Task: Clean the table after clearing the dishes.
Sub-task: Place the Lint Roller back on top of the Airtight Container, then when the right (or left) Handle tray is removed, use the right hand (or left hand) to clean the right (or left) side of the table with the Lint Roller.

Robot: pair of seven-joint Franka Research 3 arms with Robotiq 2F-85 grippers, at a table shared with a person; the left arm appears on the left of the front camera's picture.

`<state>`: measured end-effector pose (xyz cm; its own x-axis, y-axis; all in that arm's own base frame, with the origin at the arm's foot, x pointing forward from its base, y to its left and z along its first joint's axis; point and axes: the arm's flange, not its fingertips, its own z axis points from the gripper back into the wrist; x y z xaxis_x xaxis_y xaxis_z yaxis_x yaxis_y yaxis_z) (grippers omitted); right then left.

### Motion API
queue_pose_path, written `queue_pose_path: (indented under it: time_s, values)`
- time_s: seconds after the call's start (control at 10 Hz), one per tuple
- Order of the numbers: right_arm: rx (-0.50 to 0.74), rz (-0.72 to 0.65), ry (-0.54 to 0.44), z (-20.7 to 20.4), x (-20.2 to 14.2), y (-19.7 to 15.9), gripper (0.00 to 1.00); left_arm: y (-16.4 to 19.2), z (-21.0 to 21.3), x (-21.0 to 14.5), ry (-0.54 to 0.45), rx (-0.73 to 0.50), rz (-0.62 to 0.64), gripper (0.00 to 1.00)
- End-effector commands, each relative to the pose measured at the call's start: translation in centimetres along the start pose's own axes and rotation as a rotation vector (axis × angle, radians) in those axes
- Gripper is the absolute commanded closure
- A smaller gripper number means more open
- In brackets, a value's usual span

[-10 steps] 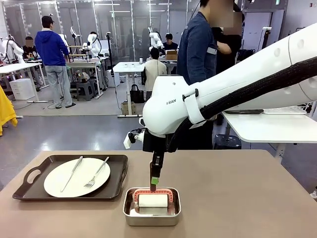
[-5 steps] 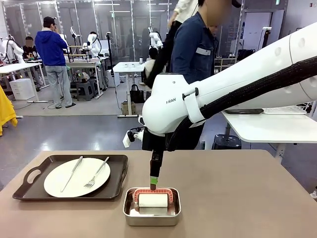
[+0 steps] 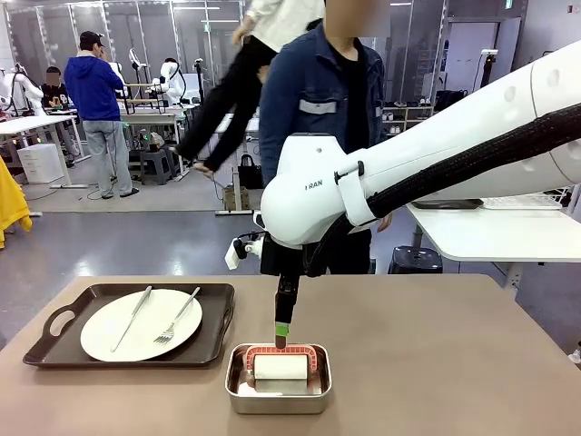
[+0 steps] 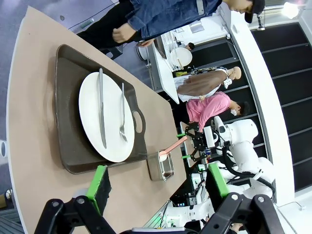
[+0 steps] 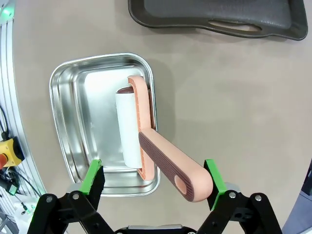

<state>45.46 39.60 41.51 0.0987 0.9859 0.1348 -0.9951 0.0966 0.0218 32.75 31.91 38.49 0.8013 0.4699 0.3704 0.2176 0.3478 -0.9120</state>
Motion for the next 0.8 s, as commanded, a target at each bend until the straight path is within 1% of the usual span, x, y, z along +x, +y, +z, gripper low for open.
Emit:
queue_pose_path:
  time_s: [0.0,0.7]
  values:
    - [0.004,-0.003,-0.003,0.09,0.03,0.10,0.00,-0.15,0.32,-0.24,0.008,0.000,-0.013,0.00]
    - [0.004,-0.003,-0.003,0.09,0.03,0.10,0.00,-0.15,0.32,-0.24,0.008,0.000,-0.013,0.00]
